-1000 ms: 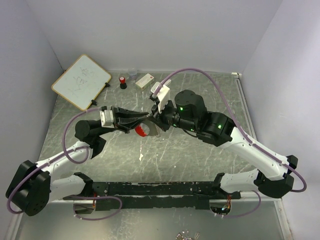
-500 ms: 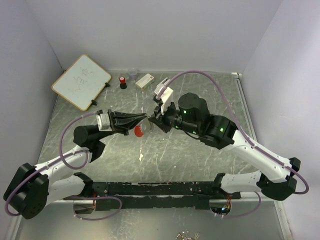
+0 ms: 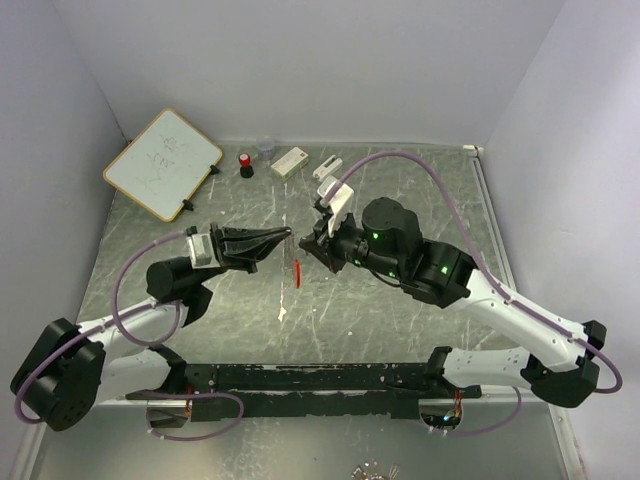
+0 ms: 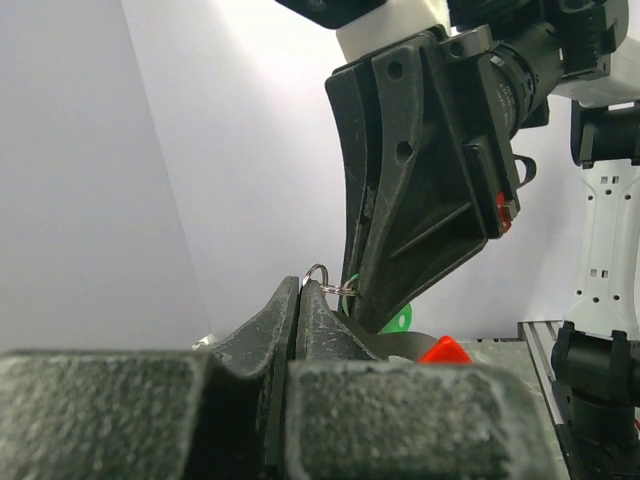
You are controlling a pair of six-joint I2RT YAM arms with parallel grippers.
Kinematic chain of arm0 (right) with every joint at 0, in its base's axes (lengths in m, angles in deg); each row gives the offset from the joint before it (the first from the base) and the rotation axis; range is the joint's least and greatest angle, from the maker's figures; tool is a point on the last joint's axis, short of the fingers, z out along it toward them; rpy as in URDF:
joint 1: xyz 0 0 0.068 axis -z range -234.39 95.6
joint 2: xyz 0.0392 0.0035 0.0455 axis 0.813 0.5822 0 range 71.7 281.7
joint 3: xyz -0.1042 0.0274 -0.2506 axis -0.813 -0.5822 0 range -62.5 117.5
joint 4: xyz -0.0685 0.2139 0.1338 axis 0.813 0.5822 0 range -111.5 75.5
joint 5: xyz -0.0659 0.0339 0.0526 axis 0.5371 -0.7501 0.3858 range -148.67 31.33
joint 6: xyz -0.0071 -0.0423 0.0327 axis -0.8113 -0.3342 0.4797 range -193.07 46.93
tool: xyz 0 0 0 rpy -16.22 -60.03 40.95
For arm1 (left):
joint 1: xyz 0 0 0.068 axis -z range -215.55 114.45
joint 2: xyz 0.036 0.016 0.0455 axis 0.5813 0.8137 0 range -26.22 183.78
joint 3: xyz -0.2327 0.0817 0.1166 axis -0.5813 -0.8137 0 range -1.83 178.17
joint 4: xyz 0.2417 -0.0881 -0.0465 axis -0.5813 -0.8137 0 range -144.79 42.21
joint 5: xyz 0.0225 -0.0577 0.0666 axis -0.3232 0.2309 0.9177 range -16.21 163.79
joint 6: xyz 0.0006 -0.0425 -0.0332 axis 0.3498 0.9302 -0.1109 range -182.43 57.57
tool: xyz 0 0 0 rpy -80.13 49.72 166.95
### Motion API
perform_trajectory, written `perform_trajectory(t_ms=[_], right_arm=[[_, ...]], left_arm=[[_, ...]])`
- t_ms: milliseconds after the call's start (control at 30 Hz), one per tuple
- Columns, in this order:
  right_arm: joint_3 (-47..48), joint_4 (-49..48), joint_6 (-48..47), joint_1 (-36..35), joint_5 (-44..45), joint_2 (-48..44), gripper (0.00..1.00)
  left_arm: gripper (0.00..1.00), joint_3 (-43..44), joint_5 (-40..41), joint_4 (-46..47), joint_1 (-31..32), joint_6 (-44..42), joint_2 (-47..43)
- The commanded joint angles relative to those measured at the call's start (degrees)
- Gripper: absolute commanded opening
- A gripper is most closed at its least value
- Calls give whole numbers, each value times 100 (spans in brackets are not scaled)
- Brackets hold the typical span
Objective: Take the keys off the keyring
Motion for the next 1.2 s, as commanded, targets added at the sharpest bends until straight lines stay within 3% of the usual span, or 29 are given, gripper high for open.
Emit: perform_trajectory(t_ms=[0, 167, 867, 1167], right_arm=[[-223, -167, 87, 2, -134, -106, 0], [-343, -368, 141, 1, -303, 13, 0], [-613, -916, 161, -1, -698, 290, 0], [-633, -990, 216, -5, -899, 256, 0]], left_arm=[[7, 22, 473, 1185, -3, 196, 197], [7, -54, 628, 1779, 2, 650, 475], [7, -122, 903, 1790, 51, 496, -34], [7, -291, 1409, 1789, 78, 124, -2]])
